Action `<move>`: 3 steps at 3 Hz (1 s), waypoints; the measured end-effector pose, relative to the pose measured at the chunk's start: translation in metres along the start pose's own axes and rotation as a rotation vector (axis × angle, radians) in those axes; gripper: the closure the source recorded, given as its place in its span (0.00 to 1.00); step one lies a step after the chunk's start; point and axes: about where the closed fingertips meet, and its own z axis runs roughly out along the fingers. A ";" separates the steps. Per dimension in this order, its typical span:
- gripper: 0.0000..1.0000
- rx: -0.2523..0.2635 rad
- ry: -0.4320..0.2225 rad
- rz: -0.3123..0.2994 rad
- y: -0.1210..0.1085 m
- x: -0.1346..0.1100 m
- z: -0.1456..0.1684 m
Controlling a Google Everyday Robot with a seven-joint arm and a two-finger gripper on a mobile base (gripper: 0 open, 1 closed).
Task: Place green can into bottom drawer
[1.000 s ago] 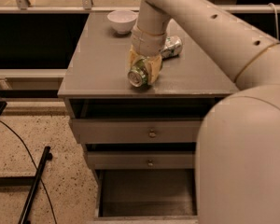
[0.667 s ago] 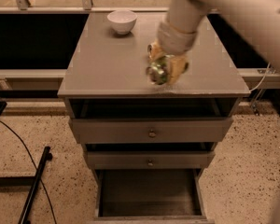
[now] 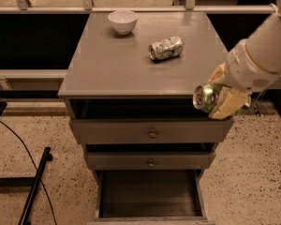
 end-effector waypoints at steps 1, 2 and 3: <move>1.00 -0.004 -0.141 0.301 0.053 0.036 0.049; 1.00 0.032 -0.199 0.459 0.079 0.064 0.064; 1.00 0.020 -0.238 0.461 0.077 0.066 0.073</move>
Offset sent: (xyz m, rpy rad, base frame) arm -0.0320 -0.0197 -0.0636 0.1990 0.0870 -0.2238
